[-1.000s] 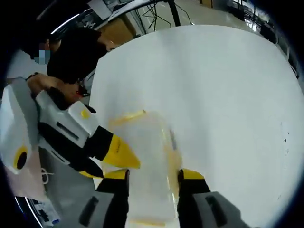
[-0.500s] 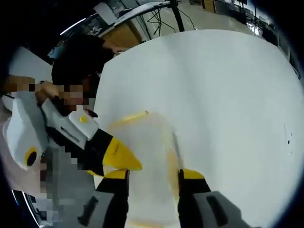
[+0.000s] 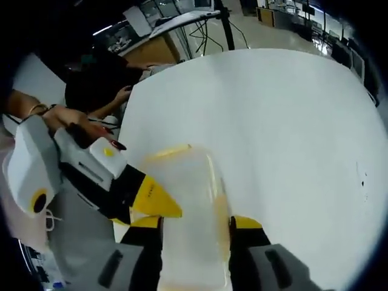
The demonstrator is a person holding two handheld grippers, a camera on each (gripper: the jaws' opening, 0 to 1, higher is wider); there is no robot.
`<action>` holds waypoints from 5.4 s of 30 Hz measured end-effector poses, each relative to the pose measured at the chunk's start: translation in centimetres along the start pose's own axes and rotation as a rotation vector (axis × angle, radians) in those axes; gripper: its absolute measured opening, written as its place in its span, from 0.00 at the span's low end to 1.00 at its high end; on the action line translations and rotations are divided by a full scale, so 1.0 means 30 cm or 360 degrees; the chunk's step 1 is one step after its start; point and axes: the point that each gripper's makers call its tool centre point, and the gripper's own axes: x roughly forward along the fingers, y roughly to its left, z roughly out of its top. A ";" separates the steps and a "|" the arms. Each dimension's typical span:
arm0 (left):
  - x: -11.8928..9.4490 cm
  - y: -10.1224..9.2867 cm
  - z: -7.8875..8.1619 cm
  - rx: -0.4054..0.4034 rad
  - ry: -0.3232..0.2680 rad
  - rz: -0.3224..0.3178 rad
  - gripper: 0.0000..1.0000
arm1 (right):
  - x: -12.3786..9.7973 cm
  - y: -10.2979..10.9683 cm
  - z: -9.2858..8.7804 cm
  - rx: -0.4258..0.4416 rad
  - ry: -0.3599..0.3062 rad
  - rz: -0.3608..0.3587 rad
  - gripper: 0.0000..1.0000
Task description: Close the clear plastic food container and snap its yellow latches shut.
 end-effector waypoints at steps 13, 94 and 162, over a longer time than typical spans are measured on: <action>0.010 -0.006 0.010 0.0021 0.0023 -0.0003 0.42 | -0.016 0.010 0.004 0.0020 -0.0153 -0.0202 0.44; -0.026 0.128 -0.116 -0.0568 -0.0099 0.0064 0.72 | -0.084 0.020 -0.127 0.0110 -0.0476 -0.0502 0.63; 0.007 0.353 -0.225 -0.0546 0.0084 0.0257 0.71 | -0.229 -0.125 -0.086 0.0293 -0.0915 -0.0745 0.64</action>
